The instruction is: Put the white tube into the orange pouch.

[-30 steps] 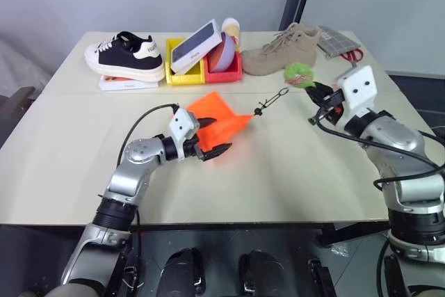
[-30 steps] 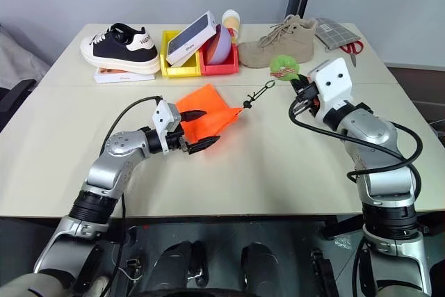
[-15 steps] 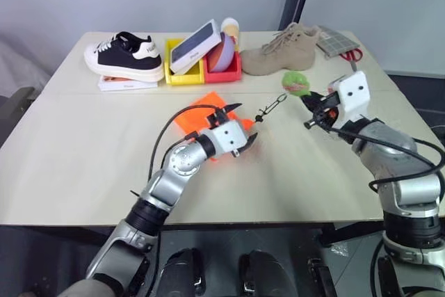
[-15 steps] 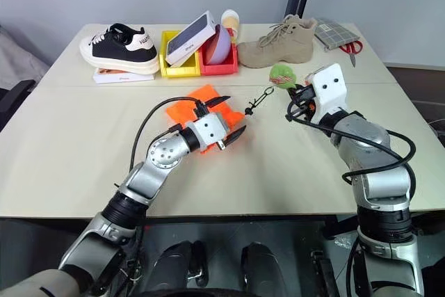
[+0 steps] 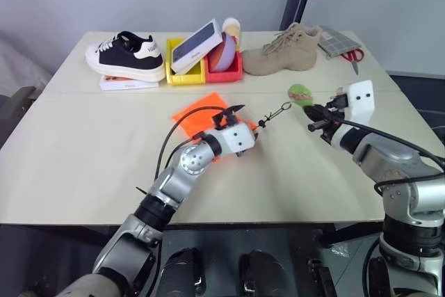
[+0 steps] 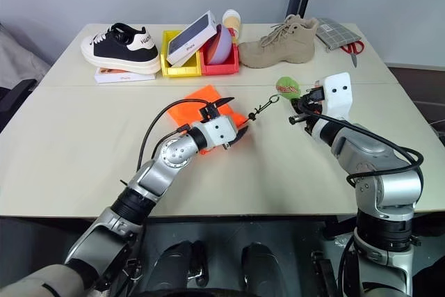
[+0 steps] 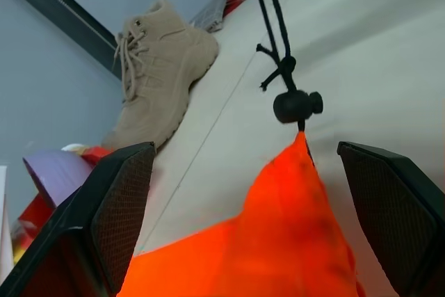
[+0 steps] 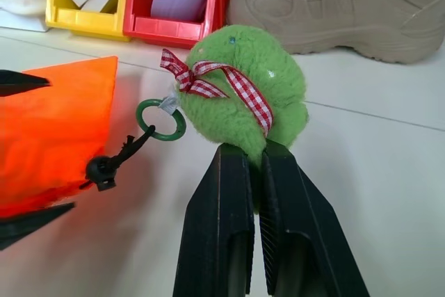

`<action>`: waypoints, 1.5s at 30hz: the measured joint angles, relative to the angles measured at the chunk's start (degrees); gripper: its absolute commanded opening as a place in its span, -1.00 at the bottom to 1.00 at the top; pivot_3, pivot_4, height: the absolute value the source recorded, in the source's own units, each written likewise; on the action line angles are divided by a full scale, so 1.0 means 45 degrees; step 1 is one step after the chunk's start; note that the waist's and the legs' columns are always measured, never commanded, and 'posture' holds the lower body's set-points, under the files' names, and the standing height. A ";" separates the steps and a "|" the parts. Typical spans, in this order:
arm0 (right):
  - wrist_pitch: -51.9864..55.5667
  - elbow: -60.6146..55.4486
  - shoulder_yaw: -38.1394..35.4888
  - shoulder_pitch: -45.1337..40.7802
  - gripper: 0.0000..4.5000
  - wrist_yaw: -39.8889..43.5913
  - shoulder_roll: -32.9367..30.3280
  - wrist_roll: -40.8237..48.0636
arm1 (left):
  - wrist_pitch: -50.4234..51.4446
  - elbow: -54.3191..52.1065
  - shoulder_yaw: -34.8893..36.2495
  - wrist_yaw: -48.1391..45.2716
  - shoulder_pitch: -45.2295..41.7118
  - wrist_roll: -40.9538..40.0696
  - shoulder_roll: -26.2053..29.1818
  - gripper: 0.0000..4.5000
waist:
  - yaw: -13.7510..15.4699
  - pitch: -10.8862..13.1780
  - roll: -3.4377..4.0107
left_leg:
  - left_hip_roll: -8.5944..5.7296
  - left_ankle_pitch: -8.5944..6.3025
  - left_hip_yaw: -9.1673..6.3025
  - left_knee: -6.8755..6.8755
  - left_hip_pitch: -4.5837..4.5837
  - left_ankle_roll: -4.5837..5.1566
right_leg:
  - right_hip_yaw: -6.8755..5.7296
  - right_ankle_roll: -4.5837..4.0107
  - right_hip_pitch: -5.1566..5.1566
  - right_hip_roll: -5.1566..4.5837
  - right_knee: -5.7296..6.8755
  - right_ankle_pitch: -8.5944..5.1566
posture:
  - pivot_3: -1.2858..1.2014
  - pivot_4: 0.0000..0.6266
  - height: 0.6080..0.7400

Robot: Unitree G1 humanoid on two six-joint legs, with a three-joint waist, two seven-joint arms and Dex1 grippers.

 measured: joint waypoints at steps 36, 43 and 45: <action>0.0000 -0.0122 0.0001 0.0041 -1.00 -0.0270 -0.0179 0.0492 | 0.0544 0.1761 -0.0140 0.0776 -0.0860 0.0006 -0.1397 0.41 | -0.0003 0.0001 -0.0002 | -0.0001 -0.0003 -0.0003 -0.0002 -0.0007 0.0005 | 0.0000 0.0002 -0.0003 0.0002 -0.0009 -0.0001 | 0.03 -0.52 1.00; 0.0000 -0.0126 0.0002 0.0130 -1.00 -0.0286 -0.0197 0.0509 | 0.0544 0.1760 -0.0140 0.0877 -0.0858 0.0005 -0.1511 0.17 | -0.0006 0.0001 -0.0002 | 0.0000 -0.0003 -0.0003 -0.0002 -0.0007 0.0005 | 0.0000 0.0002 -0.0003 0.0002 -0.0010 -0.0001 | 0.03 -0.52 1.00; 0.0000 -0.0126 0.0002 0.0130 -1.00 -0.0285 -0.0201 0.0512 | 0.0544 0.1760 -0.0140 0.0877 -0.0858 0.0004 -0.1514 -0.16 | -0.0006 0.0001 -0.0002 | 0.0000 -0.0003 -0.0003 -0.0002 -0.0008 0.0005 | -0.0001 0.0002 -0.0003 0.0002 -0.0010 -0.0001 | 0.03 -0.52 1.00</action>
